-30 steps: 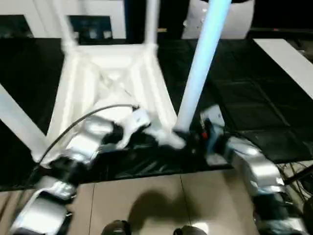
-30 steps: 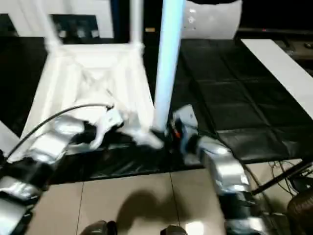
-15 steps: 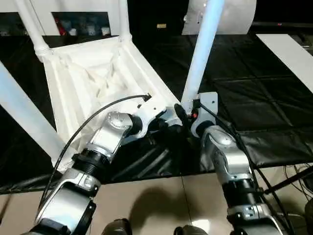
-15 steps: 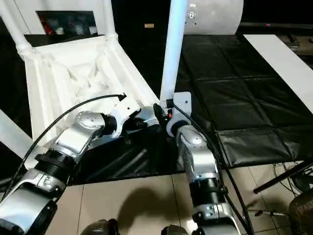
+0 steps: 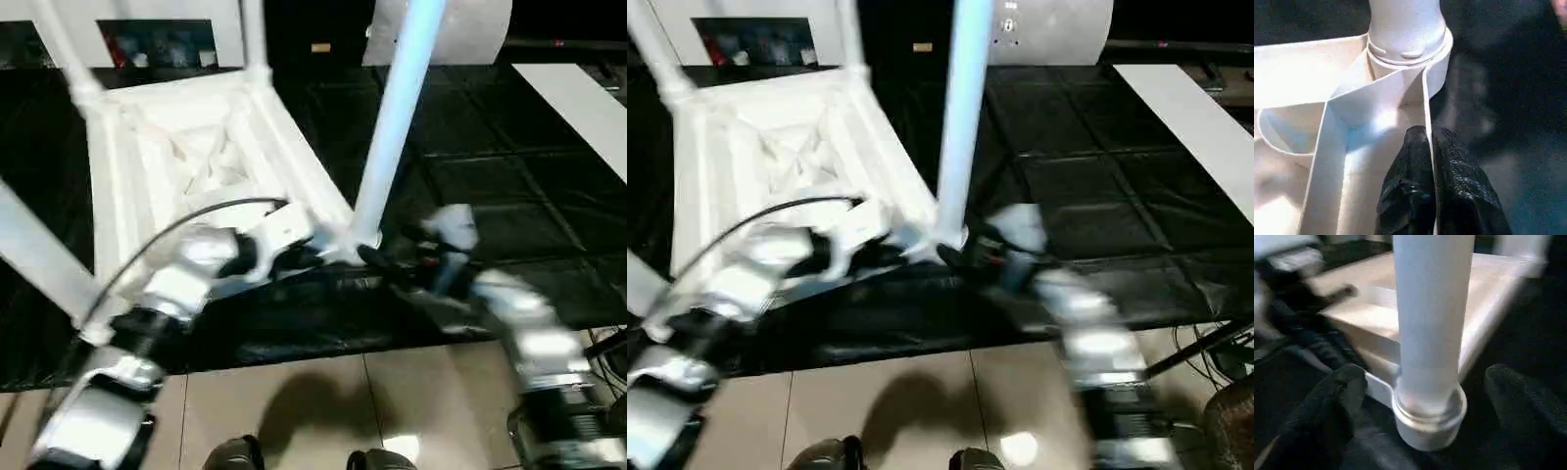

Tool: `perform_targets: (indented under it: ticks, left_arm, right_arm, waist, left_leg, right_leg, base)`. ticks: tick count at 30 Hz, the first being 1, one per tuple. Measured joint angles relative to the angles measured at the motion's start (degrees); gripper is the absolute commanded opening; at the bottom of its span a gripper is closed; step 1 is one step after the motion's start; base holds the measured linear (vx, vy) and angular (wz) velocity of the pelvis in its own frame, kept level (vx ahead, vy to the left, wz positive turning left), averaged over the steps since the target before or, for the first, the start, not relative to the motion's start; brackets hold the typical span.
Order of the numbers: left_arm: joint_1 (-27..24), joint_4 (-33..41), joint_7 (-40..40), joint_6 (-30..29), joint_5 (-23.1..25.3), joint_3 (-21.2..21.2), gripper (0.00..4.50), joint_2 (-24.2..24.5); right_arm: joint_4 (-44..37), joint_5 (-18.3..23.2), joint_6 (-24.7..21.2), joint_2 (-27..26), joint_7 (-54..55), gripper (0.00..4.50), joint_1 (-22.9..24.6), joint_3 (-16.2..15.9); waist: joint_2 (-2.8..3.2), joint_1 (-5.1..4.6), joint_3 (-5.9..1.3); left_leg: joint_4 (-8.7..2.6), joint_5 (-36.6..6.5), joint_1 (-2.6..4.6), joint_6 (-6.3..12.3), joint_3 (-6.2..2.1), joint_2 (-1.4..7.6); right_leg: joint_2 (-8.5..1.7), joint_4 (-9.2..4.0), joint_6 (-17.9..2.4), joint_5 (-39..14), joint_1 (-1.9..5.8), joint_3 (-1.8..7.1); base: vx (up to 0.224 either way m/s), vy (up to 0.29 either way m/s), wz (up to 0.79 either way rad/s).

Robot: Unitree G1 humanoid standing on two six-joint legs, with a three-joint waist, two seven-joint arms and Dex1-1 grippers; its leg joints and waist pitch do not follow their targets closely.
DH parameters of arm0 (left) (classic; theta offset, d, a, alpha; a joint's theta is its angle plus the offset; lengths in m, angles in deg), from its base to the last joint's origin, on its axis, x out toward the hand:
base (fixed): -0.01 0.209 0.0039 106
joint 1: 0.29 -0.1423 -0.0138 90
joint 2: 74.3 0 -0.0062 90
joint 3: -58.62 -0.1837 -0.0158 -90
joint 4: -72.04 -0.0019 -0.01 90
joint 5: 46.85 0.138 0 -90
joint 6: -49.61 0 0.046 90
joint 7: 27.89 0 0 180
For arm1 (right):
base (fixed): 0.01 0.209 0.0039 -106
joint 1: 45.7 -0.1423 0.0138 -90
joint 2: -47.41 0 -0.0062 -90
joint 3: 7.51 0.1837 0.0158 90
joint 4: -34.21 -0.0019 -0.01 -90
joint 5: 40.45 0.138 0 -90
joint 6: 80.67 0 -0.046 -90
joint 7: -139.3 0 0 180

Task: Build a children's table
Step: Rotate leg to tighten

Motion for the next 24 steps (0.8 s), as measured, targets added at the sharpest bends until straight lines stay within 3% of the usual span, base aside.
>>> perform_targets:
  ticks: [6,7,12,24]
  left_arm:
    - [0.0,0.3,7.6,2.5,-0.7,-1.9,0.00,2.4]
    - [0.0,0.4,8.6,3.0,-0.7,-2.2,0.00,2.8]
    - [0.4,0.3,12.5,5.3,-0.6,-3.7,0.00,3.9]
    - [1.2,-0.8,14.1,6.8,-0.6,-4.2,0.00,3.9]
  right_arm:
    - [1.2,1.4,0.4,3.3,-11.0,4.40,-2.3,-3.7]
    - [1.8,1.4,0.6,3.8,-12.4,4.14,-2.8,-4.0]
    - [7.0,0.2,3.0,4.9,-18.2,3.78,-6.3,-6.2]
    - [14.6,-1.2,6.1,3.7,-21.6,2.93,-9.7,-8.5]
  waist:
    - [-0.04,1.42,0.02]
    - [-0.04,1.55,0.02]
    - [-0.05,2.61,0.03]
    - [-0.16,2.80,0.09]
  left_leg:
    - [0.23,0.0,-0.01,0.06,0.08,-0.01]
    - [0.24,0.0,-0.01,0.06,0.09,-0.01]
    - [0.37,0.0,0.00,0.06,0.11,0.01]
    - [0.46,0.0,-0.04,0.08,0.12,0.02]
  right_leg:
    - [-0.07,0.00,-0.1,0.1,0.10,0.00]
    - [-0.08,-0.01,-0.1,0.1,0.11,0.00]
    - [-0.08,0.12,-0.2,0.1,0.10,0.02]
    - [-0.09,0.20,-0.3,0.1,0.08,0.02]
  base:
    - [0.000,0.000,0.00]
    - [0.000,0.000,0.00]
    - [0.000,0.000,0.00]
    - [0.000,0.000,0.00]
